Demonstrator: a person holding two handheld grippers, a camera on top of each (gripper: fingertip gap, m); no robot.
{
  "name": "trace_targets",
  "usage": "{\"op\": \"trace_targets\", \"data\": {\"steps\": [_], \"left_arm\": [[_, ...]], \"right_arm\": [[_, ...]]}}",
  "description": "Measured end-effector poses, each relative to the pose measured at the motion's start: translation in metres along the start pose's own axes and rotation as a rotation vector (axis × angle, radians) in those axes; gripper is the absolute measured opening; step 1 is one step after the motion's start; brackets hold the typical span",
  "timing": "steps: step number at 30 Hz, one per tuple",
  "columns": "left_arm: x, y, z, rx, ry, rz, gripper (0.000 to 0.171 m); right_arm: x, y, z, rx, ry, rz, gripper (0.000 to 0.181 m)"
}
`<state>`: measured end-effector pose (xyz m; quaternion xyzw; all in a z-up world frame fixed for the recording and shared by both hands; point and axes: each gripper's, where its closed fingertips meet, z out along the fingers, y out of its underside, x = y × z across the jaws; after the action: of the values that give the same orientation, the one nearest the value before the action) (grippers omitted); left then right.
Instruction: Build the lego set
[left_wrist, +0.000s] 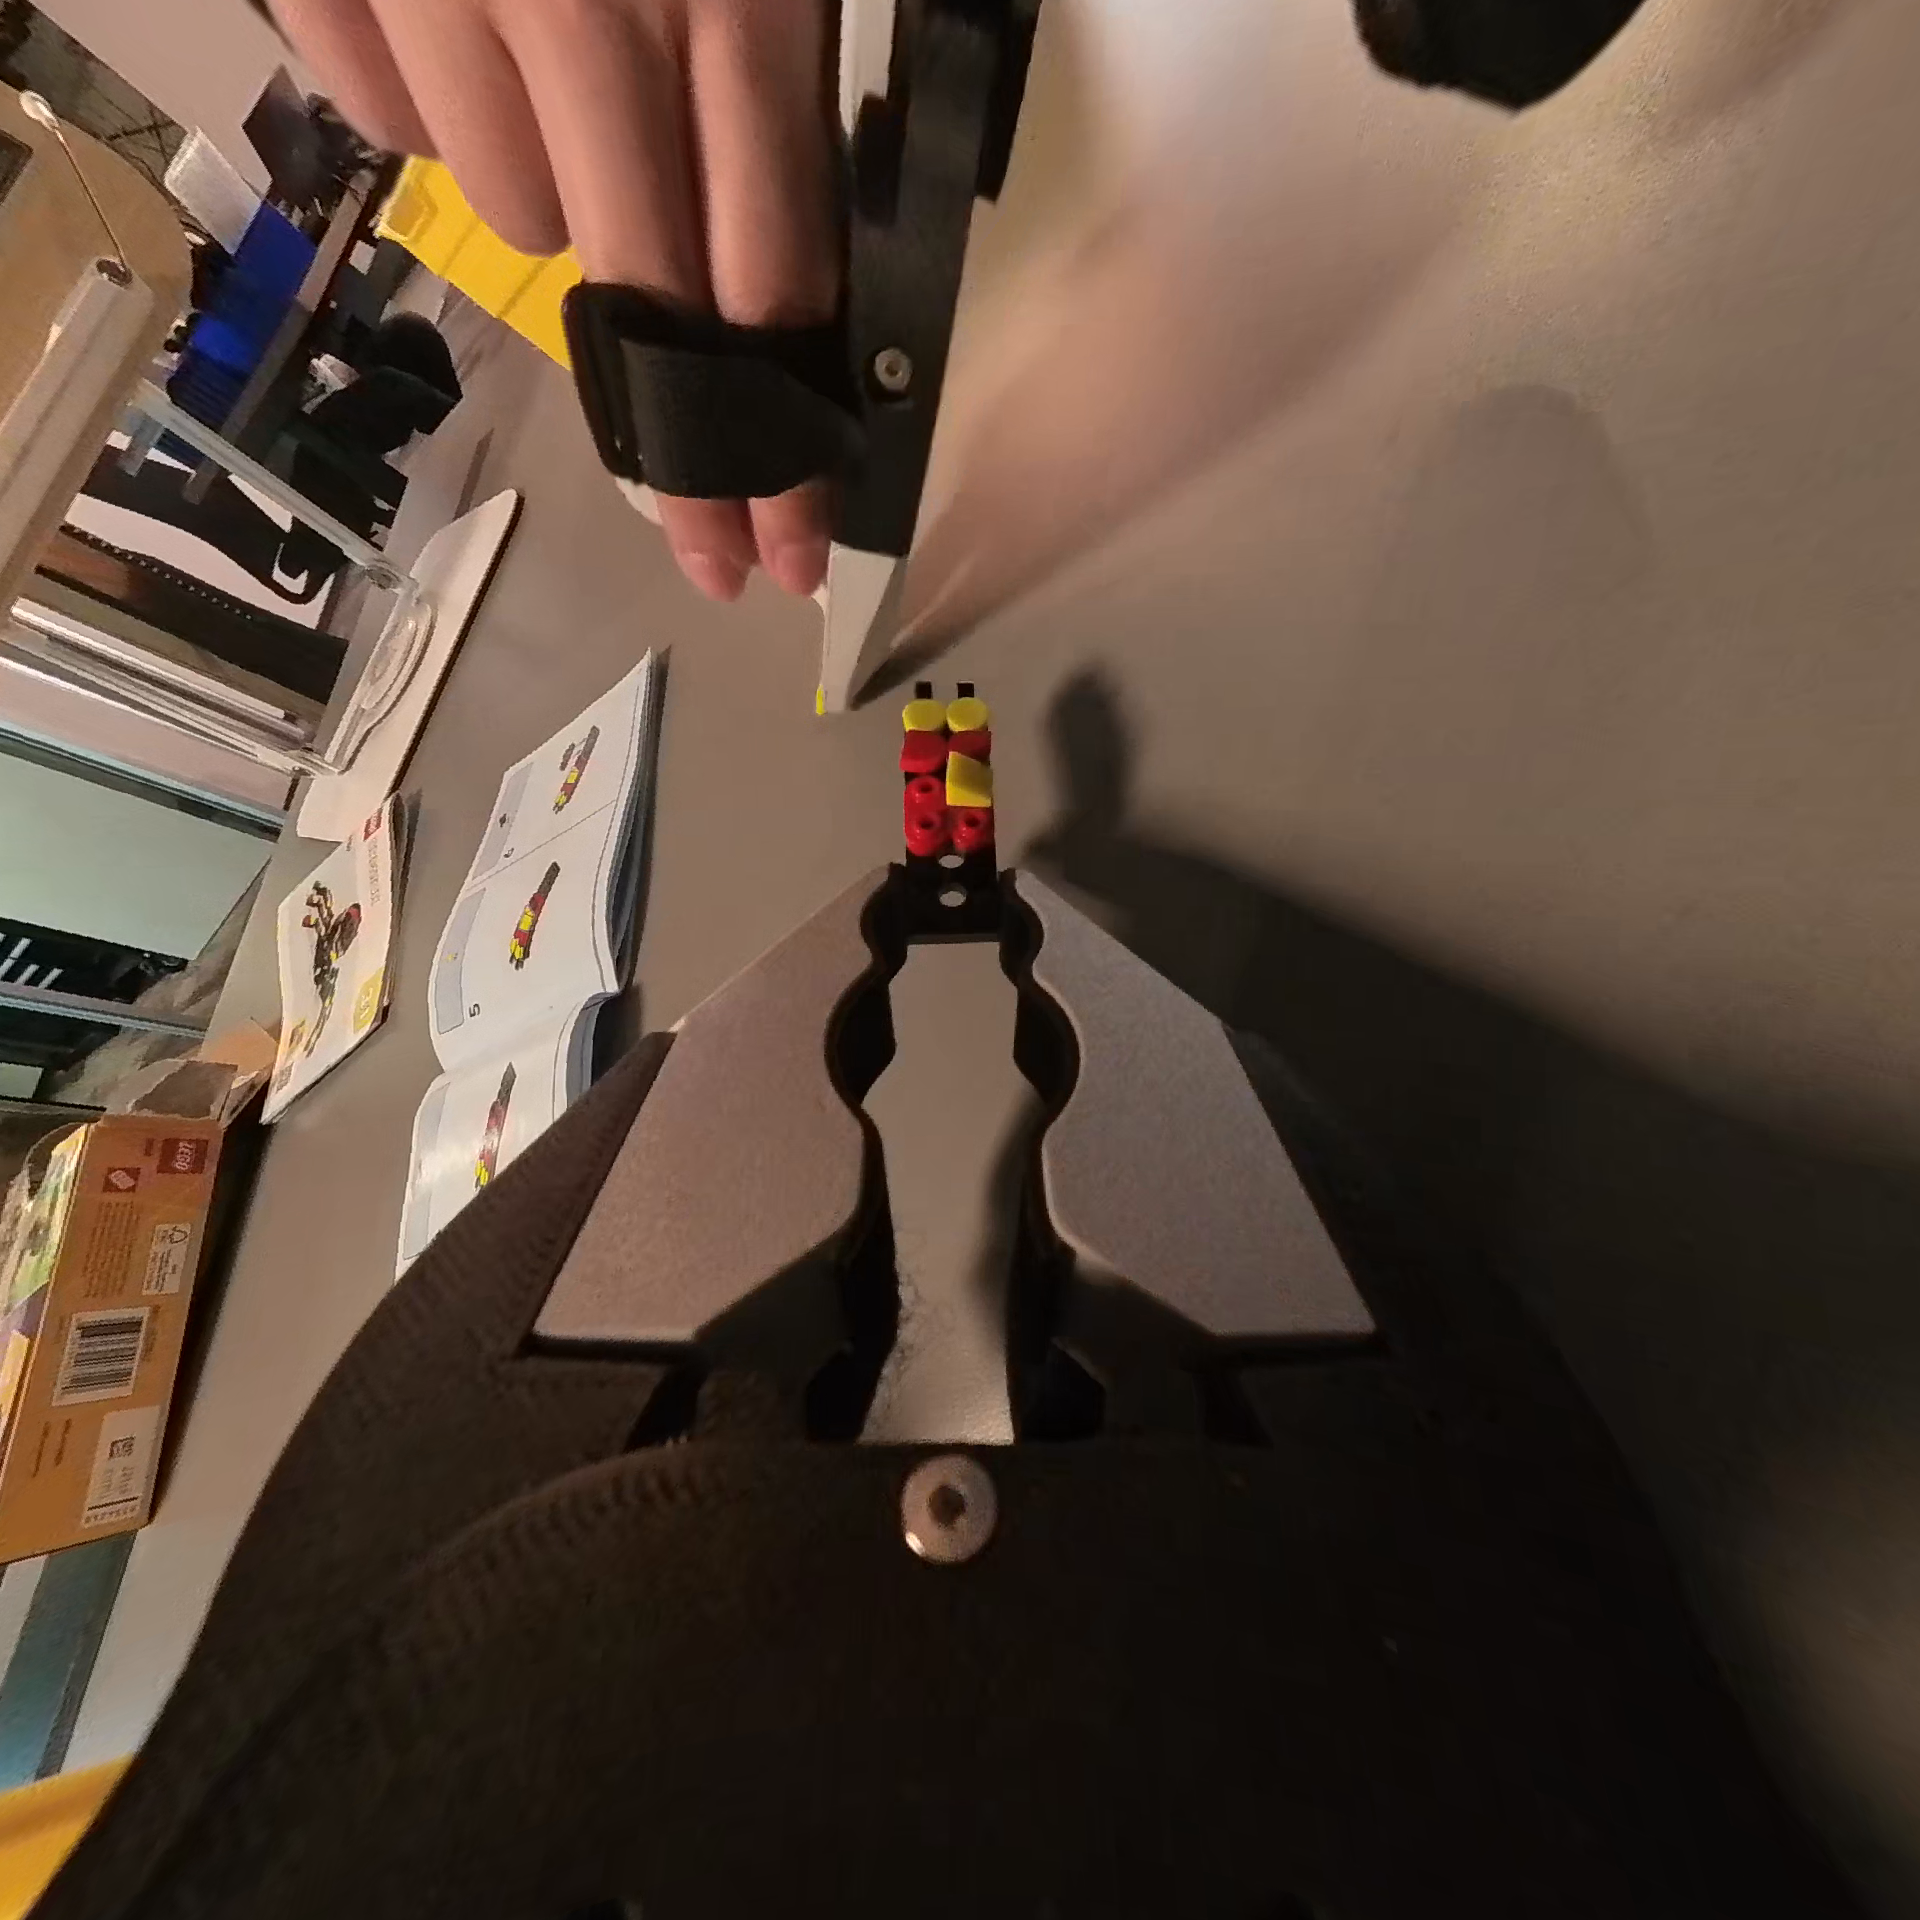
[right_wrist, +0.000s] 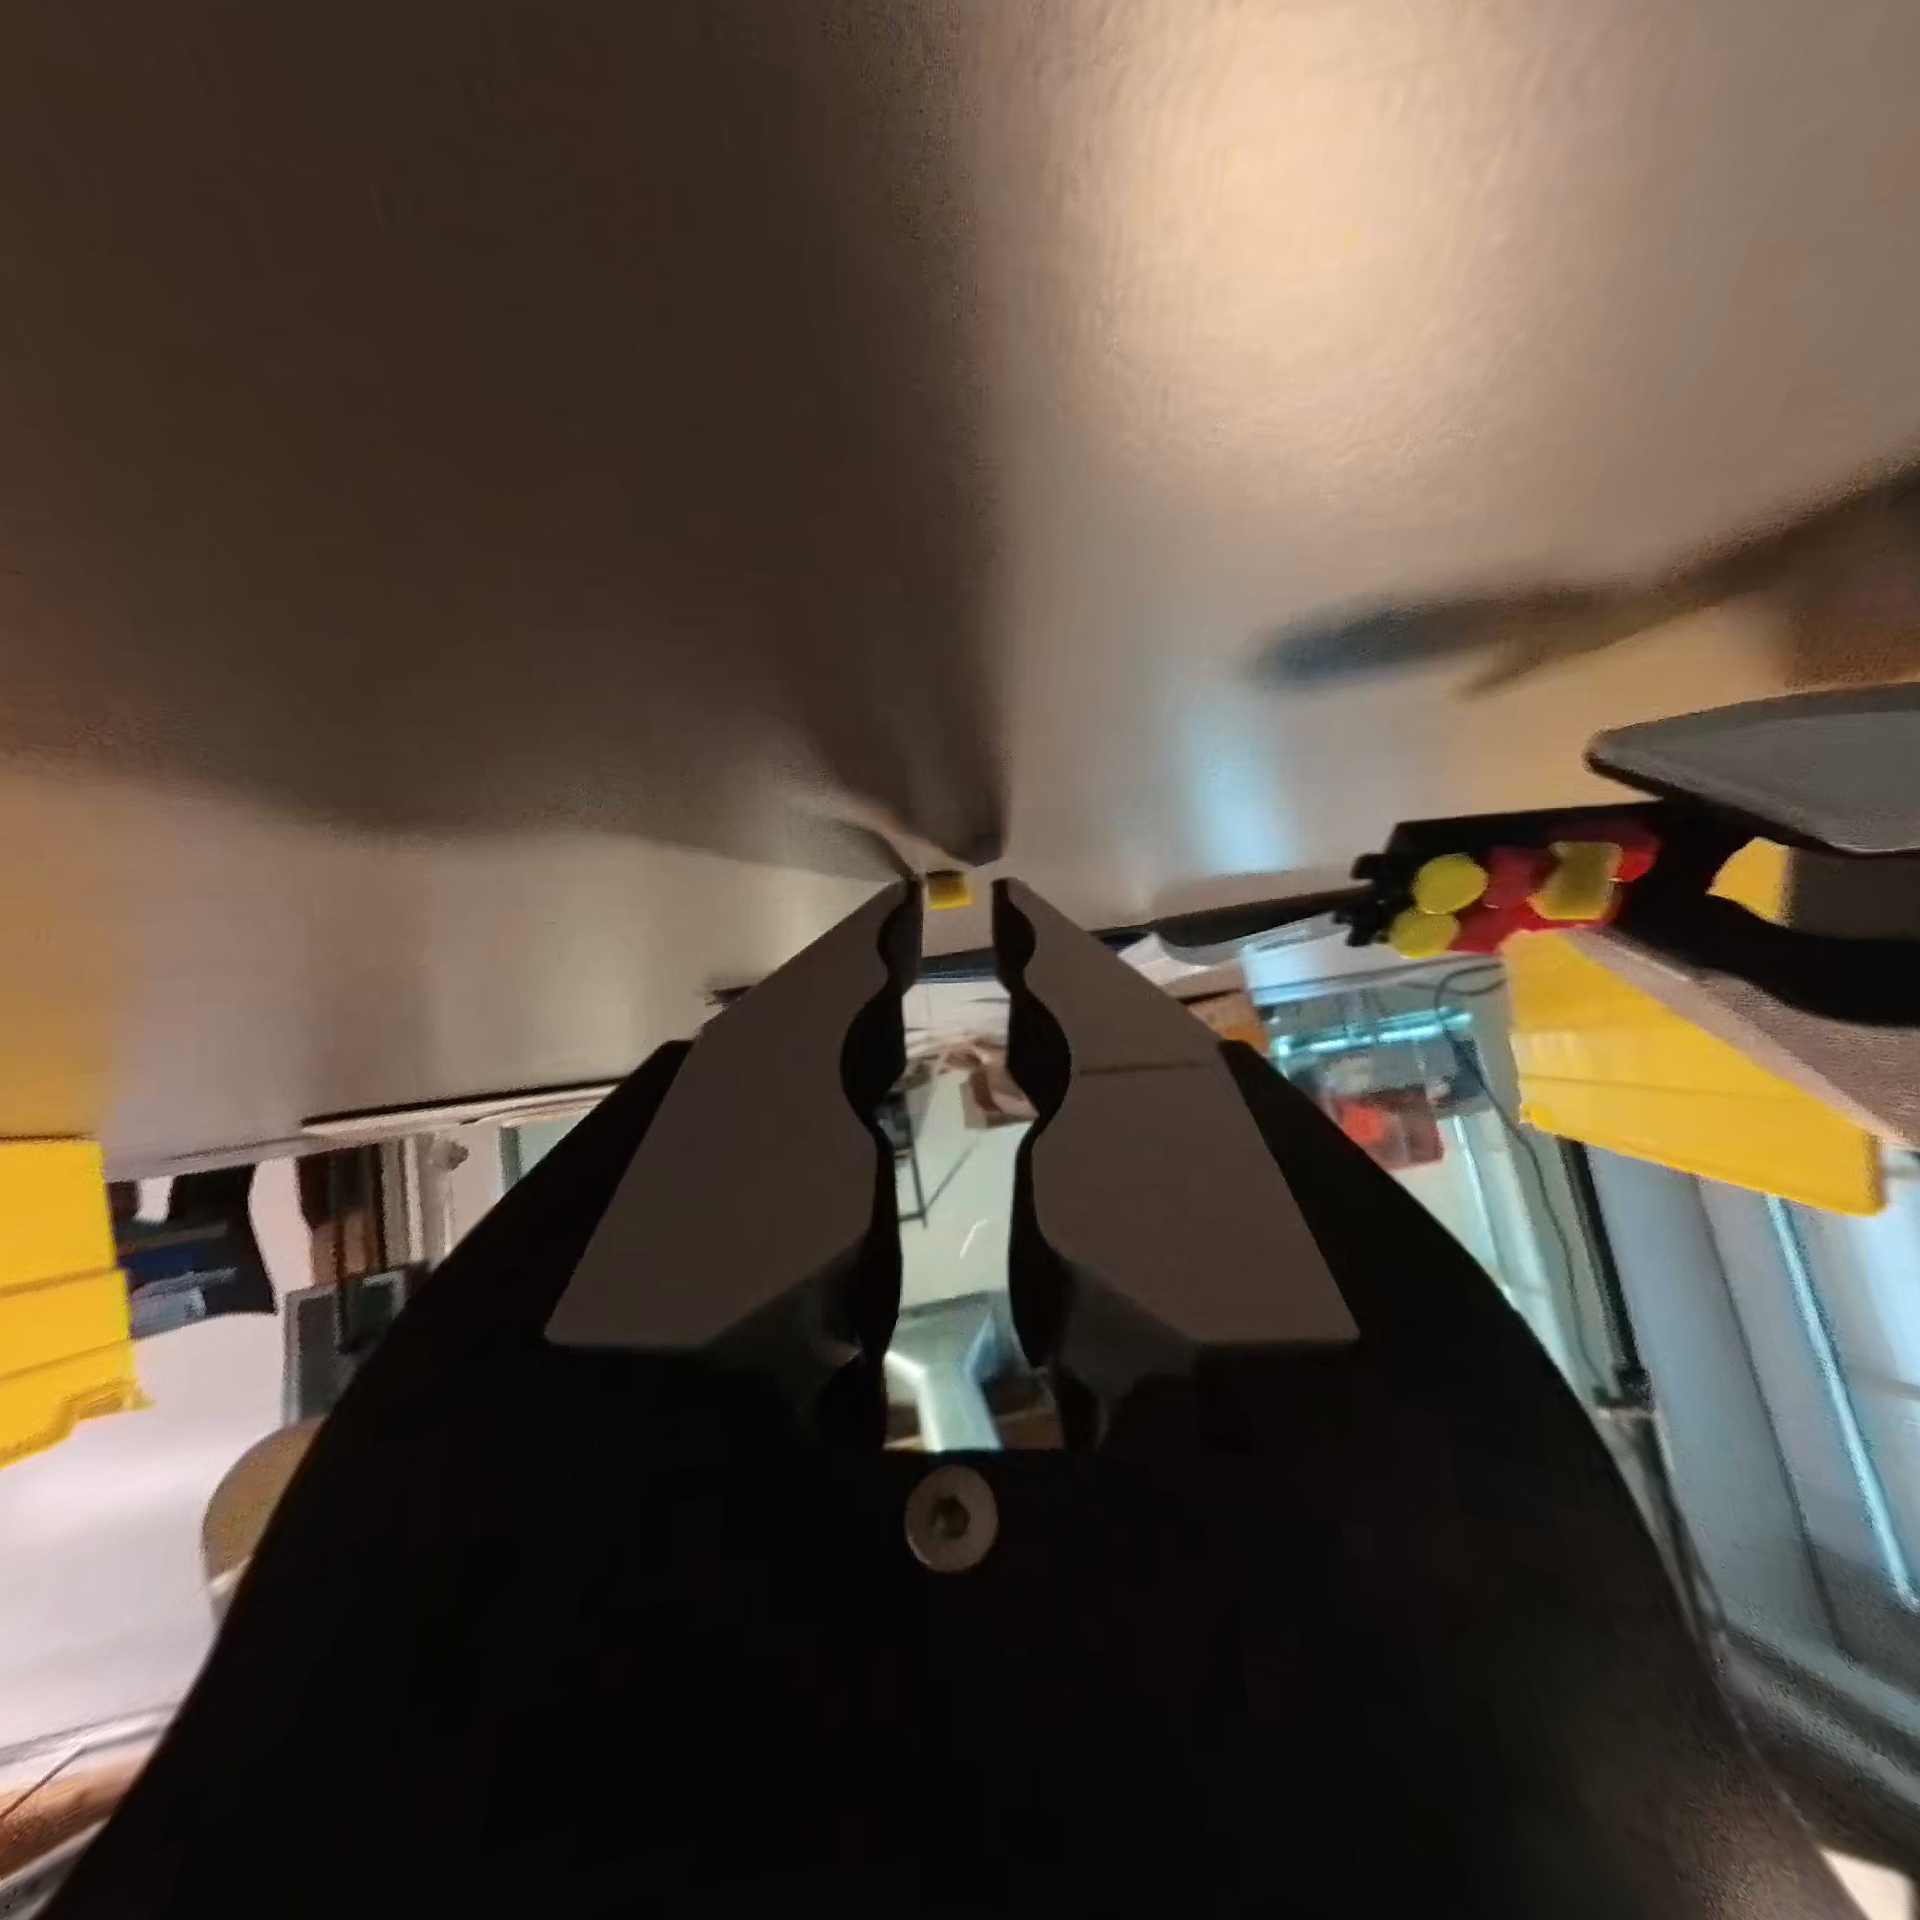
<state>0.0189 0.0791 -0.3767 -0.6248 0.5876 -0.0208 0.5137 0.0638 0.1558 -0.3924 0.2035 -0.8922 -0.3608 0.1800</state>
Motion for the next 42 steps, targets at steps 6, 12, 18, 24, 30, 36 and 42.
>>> {"op": "trace_targets", "data": {"steps": [6, 12, 18, 24, 30, 36, 42], "left_arm": [[0.0, 0.0, 0.0, 0.001, 0.002, 0.001, 0.016], [0.001, 0.0, 0.0, 0.005, 0.009, 0.0, 0.016], [0.001, 0.0, 0.0, 0.004, 0.009, -0.001, 0.016], [0.001, 0.0, 0.0, 0.006, 0.009, 0.002, 0.016], [0.001, -0.001, 0.0, 0.008, 0.012, 0.004, 0.016], [0.001, -0.001, 0.0, 0.008, 0.011, 0.006, 0.016], [0.001, -0.001, 0.0, 0.008, 0.009, 0.008, 0.016]], "right_arm": [[0.013, -0.008, -0.016, 0.11, 0.032, 0.208, 0.045], [0.022, 0.016, -0.021, 0.315, -0.09, 1.335, 0.032], [-0.007, 0.031, -0.004, 0.316, -0.575, 2.396, 0.017], [-0.002, 0.002, -0.004, 0.458, -0.938, 2.58, 0.025], [-0.002, 0.004, 0.001, 0.451, -0.956, 2.609, 0.022], [-0.004, 0.001, 0.002, 0.332, -0.932, 2.465, 0.017], [-0.001, -0.002, -0.001, 0.331, -0.953, 2.435, 0.015]]}}
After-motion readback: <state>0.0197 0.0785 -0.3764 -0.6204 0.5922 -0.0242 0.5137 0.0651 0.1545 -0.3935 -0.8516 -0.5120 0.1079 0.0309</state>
